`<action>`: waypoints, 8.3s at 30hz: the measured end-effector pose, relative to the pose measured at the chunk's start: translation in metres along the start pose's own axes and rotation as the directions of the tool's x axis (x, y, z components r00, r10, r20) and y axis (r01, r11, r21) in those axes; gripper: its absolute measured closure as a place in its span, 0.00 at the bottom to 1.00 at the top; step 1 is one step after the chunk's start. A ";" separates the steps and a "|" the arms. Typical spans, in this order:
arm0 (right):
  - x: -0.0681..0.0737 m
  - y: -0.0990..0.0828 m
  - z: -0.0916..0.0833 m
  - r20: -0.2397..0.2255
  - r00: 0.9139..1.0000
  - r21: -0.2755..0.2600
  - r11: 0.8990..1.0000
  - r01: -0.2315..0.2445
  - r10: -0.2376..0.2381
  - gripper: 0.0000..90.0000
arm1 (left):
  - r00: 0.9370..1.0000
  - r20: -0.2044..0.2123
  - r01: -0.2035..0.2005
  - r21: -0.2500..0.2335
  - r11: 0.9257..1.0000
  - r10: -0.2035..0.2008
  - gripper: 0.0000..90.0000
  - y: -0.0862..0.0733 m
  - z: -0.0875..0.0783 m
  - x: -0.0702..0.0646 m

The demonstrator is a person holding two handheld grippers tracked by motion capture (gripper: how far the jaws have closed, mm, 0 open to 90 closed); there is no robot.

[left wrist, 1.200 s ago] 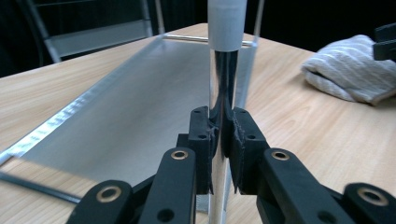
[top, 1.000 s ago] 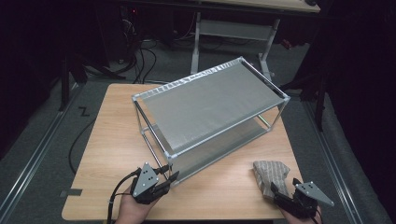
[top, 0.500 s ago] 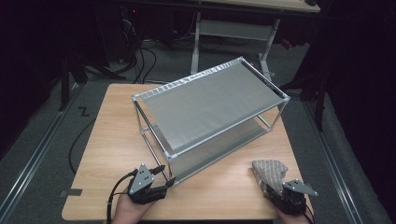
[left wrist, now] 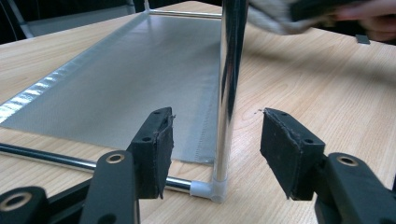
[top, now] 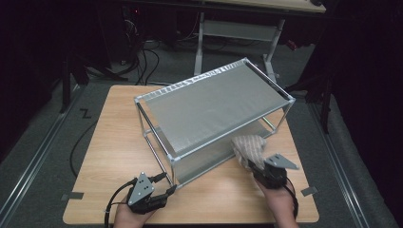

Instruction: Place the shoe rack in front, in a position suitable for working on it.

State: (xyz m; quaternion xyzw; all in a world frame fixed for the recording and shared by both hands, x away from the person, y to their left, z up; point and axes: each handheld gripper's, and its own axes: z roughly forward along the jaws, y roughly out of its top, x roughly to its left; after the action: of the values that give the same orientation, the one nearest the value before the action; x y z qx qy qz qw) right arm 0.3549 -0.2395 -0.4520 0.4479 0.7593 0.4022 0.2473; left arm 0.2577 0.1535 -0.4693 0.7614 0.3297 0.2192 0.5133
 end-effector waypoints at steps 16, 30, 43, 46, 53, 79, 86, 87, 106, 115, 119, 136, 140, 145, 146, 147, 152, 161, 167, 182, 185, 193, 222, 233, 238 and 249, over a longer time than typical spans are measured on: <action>0.014 0.017 0.094 -0.025 1.000 0.161 0.987 0.018 -0.014 0.77 | 1.000 0.007 0.012 -0.029 1.000 -0.012 0.48 0.000 -0.006 -0.001; 0.016 -0.003 0.064 -0.040 0.998 0.163 0.985 0.056 -0.050 0.77 | 0.995 0.099 0.002 -0.048 0.999 0.003 0.46 -0.003 0.002 -0.015; 0.017 -0.024 0.035 -0.030 0.999 0.139 0.989 0.045 -0.041 0.76 | 0.987 0.157 -0.015 -0.068 0.998 0.025 0.44 -0.002 0.005 -0.030; 0.016 -0.027 0.034 -0.030 0.999 0.123 0.991 0.047 -0.043 0.76 | 0.987 0.158 -0.022 -0.065 0.998 0.032 0.44 -0.003 0.006 -0.032; 0.017 -0.028 0.034 -0.026 0.999 0.121 0.992 0.040 -0.037 0.75 | 0.985 0.166 -0.029 -0.054 0.998 0.038 0.44 -0.004 0.010 -0.034; 0.016 -0.028 0.034 -0.013 0.999 0.114 0.993 0.036 -0.035 0.68 | 0.985 0.172 -0.027 -0.044 0.999 0.034 0.45 -0.006 0.012 -0.035; 0.017 -0.027 0.032 -0.005 0.999 0.095 0.995 0.039 -0.038 0.68 | 0.984 0.175 -0.027 -0.047 0.999 0.035 0.45 -0.006 0.011 -0.035; 0.018 -0.026 0.032 -0.003 0.999 0.088 0.995 0.044 -0.044 0.69 | 0.984 0.176 -0.026 -0.048 0.998 0.034 0.45 -0.006 0.011 -0.035; 0.065 -0.017 0.022 -0.131 0.984 0.021 0.992 0.122 -0.119 0.69 | 0.984 0.174 -0.026 -0.057 0.998 0.035 0.46 -0.005 0.009 -0.034; 0.107 -0.018 0.029 -0.242 0.954 0.021 0.982 0.190 -0.179 0.69 | 0.985 0.172 -0.021 -0.065 0.998 0.032 0.46 -0.005 0.009 -0.034; 0.125 -0.019 0.031 -0.297 0.935 0.020 0.978 0.208 -0.193 0.69 | 0.985 0.169 -0.022 -0.069 0.997 0.033 0.47 -0.005 0.007 -0.034; 0.149 -0.021 0.026 -0.370 0.913 -0.003 0.983 0.183 -0.171 0.46 | 0.986 0.167 -0.015 -0.078 0.997 0.028 0.49 -0.004 0.006 -0.033; 0.147 -0.019 0.023 -0.366 0.915 -0.021 0.984 0.176 -0.172 0.45 | 0.986 0.166 -0.011 -0.084 0.996 0.025 0.50 -0.004 0.005 -0.033; 0.148 -0.016 0.017 -0.365 0.913 -0.071 0.983 0.167 -0.182 0.49 | 0.982 0.186 0.005 -0.087 0.996 0.012 0.64 -0.003 0.004 -0.033; 0.148 -0.015 0.016 -0.358 0.916 -0.079 0.983 0.166 -0.183 0.51 | 0.982 0.187 0.005 -0.087 0.996 0.011 0.64 -0.003 0.004 -0.034; 0.148 -0.015 0.019 -0.356 0.916 -0.075 0.983 0.168 -0.184 0.54 | 0.982 0.187 0.002 -0.085 0.996 0.014 0.68 -0.003 0.004 -0.034; 0.152 -0.020 0.031 -0.357 0.914 -0.024 0.980 0.200 -0.195 0.58 | 0.981 0.192 -0.008 -0.076 0.997 0.022 0.81 -0.003 0.007 -0.037; 0.162 -0.024 0.035 -0.409 0.891 0.014 0.975 0.220 -0.196 0.63 | 0.982 0.181 -0.031 -0.073 0.997 0.044 0.89 -0.002 0.005 -0.040; 0.170 -0.025 0.036 -0.428 0.875 0.003 0.968 0.251 -0.226 0.63 | 0.983 0.177 -0.033 -0.074 0.997 0.045 0.89 -0.003 0.004 -0.040; 0.172 -0.024 0.042 -0.417 0.876 0.014 0.961 0.275 -0.245 0.63 | 0.991 0.134 -0.016 -0.072 0.997 0.026 0.89 -0.005 -0.001 -0.037; 0.173 -0.024 0.043 -0.416 0.876 0.012 0.961 0.275 -0.245 0.63 | 0.991 0.131 -0.016 -0.071 0.997 0.025 0.89 -0.005 -0.002 -0.037; 0.172 -0.024 0.044 -0.412 0.876 0.011 0.960 0.281 -0.251 0.63 | 0.991 0.132 -0.011 -0.070 0.998 0.020 0.89 -0.005 -0.002 -0.036; 0.111 -0.020 0.051 -0.253 0.940 0.062 0.966 0.251 -0.228 0.62 | 0.997 0.073 0.002 -0.052 0.999 0.002 0.89 -0.009 -0.016 -0.030; 0.040 -0.017 0.056 -0.135 0.982 0.115 0.982 0.150 -0.134 0.62 | 0.999 0.053 0.010 -0.057 0.998 -0.007 0.89 -0.011 -0.021 -0.027; 0.001 -0.020 0.050 -0.054 0.991 0.112 0.985 0.130 -0.125 0.62 | 0.999 0.050 0.014 -0.060 0.998 -0.011 0.89 -0.012 -0.022 -0.027; -0.056 -0.023 0.038 0.138 0.987 0.126 0.990 0.061 -0.078 0.62 | 0.998 0.056 0.019 -0.060 0.998 -0.016 0.89 -0.012 -0.022 -0.026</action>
State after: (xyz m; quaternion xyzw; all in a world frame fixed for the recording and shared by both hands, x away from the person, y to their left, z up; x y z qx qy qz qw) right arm 0.3990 -0.2805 -0.4916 0.4628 0.7779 0.3133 0.2872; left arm 0.2220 0.1516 -0.4722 0.7483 0.3153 0.2036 0.5470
